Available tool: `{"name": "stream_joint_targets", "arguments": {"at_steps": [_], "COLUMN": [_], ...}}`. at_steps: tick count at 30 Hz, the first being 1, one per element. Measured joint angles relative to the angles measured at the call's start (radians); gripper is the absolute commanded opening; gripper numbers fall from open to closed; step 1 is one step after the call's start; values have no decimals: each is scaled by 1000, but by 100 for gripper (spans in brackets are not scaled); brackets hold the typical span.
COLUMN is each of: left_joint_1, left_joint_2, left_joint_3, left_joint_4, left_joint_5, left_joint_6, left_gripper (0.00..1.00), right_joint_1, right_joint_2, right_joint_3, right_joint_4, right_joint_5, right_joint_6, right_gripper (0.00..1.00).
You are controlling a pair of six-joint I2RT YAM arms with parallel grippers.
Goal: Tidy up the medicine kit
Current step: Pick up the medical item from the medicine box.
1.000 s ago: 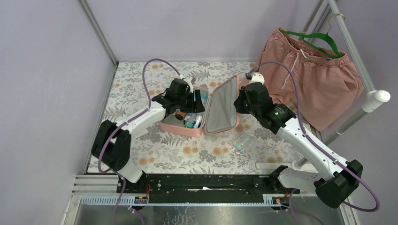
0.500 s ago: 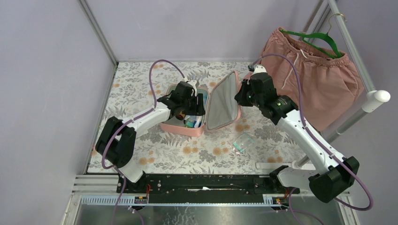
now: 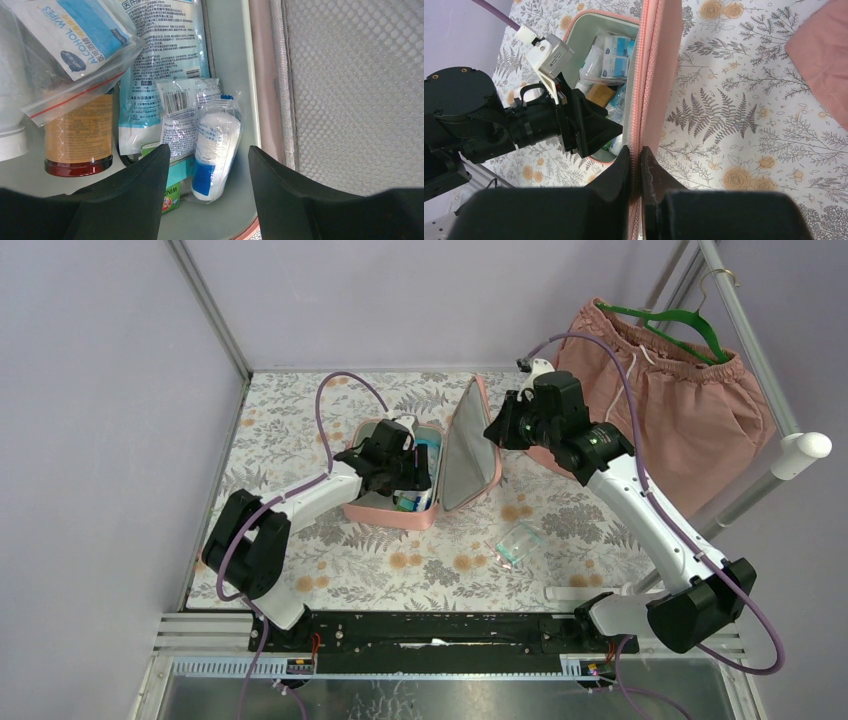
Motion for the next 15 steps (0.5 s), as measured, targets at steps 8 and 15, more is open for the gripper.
{"name": "stream_joint_targets", "arguments": {"at_steps": [8, 15], "left_joint_1": [-2, -27], "left_joint_2": [10, 32], "left_joint_3": [-1, -5], "left_joint_4": [6, 11], "left_joint_5": [24, 27], "left_joint_6": [-3, -4], "left_gripper": [58, 56], "right_joint_1": [0, 0], "right_joint_2": [2, 2], "right_joint_3": [1, -1], "right_joint_4": [-2, -1], "right_joint_5": [-14, -18], "right_joint_6": [-6, -6], "right_gripper": [0, 0]}}
